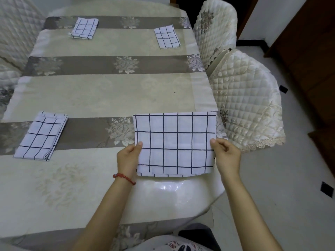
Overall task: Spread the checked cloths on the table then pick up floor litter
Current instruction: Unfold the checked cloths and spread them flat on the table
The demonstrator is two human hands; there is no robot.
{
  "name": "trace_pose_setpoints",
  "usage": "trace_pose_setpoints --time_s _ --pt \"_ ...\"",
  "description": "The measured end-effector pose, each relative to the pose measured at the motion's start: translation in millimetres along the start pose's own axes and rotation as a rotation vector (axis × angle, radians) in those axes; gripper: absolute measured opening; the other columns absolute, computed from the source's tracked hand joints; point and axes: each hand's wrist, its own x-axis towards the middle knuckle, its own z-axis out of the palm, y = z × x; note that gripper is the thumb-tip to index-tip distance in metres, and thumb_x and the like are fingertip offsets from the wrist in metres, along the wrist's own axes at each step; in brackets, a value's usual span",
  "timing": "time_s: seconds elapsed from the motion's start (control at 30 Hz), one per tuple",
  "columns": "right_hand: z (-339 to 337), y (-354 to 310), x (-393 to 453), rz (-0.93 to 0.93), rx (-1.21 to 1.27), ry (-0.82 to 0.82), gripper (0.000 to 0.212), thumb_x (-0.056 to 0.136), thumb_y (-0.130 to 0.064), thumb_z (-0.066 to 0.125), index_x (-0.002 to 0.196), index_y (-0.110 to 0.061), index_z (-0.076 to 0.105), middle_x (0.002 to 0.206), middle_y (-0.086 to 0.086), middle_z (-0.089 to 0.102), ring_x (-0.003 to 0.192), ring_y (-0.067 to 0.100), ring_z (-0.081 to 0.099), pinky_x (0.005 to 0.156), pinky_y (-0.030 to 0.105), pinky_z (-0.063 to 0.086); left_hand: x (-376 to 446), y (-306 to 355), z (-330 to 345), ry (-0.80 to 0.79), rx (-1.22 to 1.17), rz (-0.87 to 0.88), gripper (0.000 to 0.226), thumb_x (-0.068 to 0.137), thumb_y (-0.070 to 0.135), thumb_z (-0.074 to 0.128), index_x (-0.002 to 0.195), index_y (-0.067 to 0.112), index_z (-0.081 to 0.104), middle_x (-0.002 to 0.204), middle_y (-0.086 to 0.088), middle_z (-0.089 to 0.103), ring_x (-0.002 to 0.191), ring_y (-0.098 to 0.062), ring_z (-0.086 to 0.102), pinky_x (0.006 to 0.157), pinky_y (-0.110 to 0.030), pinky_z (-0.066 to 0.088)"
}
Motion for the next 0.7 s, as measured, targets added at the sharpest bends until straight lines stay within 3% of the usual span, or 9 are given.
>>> trace_pose_setpoints --time_s 0.1,0.17,0.2,0.27,0.4,0.47,0.53,0.7 --pt "-3.2 -1.6 1.8 -0.04 -0.057 -0.014 0.017 0.083 -0.012 0.064 0.068 -0.02 0.067 0.063 -0.011 0.062 0.056 -0.007 0.054 0.062 0.011 0.045 5.4 -0.4 -8.3 -0.018 0.06 0.012 0.018 0.084 0.021 0.063 0.072 0.007 0.059 0.075 -0.01 0.056 0.074 -0.023 0.049 0.067 -0.029 0.044" --pt "-2.4 -6.3 0.2 -0.082 -0.059 -0.037 0.025 0.082 -0.012 0.066 0.062 -0.026 0.065 0.059 -0.016 0.063 0.055 -0.009 0.054 0.058 0.004 0.044 0.1 3.6 -4.8 -0.002 0.05 0.007 0.014 0.083 0.016 0.065 0.095 0.01 0.064 0.097 -0.013 0.065 0.093 -0.027 0.059 0.083 -0.035 0.051" --pt "-2.0 -9.6 -1.0 -0.091 -0.059 -0.062 0.026 0.081 -0.012 0.067 0.061 -0.028 0.064 0.056 -0.016 0.064 0.055 -0.01 0.055 0.057 0.002 0.043 -4.6 6.1 -1.5 0.019 0.073 0.025 0.028 0.082 0.016 0.066 0.109 0.009 0.06 0.111 -0.012 0.062 0.105 -0.027 0.057 0.093 -0.038 0.048" --pt "-0.2 -16.6 -4.6 -0.099 -0.054 -0.138 0.025 0.08 -0.011 0.068 0.062 -0.028 0.065 0.055 -0.021 0.065 0.054 -0.011 0.055 0.056 0.002 0.042 -17.9 12.6 7.3 0.045 0.14 0.139 0.038 0.082 0.016 0.066 0.118 0.007 0.055 0.121 -0.011 0.058 0.114 -0.024 0.053 0.099 -0.033 0.042" --pt "3.1 -28.1 -15.5 -0.062 0.02 -0.3 0.019 0.078 -0.009 0.07 0.062 -0.019 0.066 0.053 -0.017 0.064 0.053 -0.009 0.055 0.055 0.004 0.044 -58.2 26.7 35.2 -0.186 0.092 0.184 0.003 0.084 0.019 0.063 0.084 0.019 0.066 0.091 -0.004 0.068 0.09 -0.019 0.063 0.081 -0.033 0.055" --pt "4.3 -32.0 -21.4 -0.042 0.042 -0.376 0.016 0.075 -0.009 0.072 0.063 -0.015 0.066 0.054 -0.012 0.064 0.055 -0.004 0.057 0.056 0.007 0.045 -78.7 31.5 48.7 -0.333 0.029 0.161 0.011 0.085 0.021 0.061 0.076 0.026 0.066 0.082 0.002 0.069 0.083 -0.015 0.066 0.066 -0.023 0.057" --pt "3.9 -34.4 -26.1 -0.041 0.044 -0.449 0.015 0.075 -0.006 0.071 0.063 -0.012 0.065 0.055 -0.01 0.064 0.055 -0.002 0.058 0.057 0.008 0.046 -93.8 34.4 60.4 -0.4 -0.018 0.146 0.012 0.086 0.022 0.06 0.077 0.024 0.068 0.082 -0.001 0.069 0.082 -0.014 0.067 0.062 -0.02 0.057" --pt "-8.6 -41.4 -27.3 -0.063 0.034 -0.61 0.02 0.072 0.002 0.072 0.061 -0.012 0.064 0.055 -0.009 0.066 0.056 0.0 0.061 0.058 0.01 0.049 -107.6 42.1 69.8 -0.353 -0.154 0.031 0.021 0.086 0.018 0.059 0.068 0.017 0.07 0.07 -0.003 0.069 0.068 -0.015 0.066 0.055 -0.021 0.055"
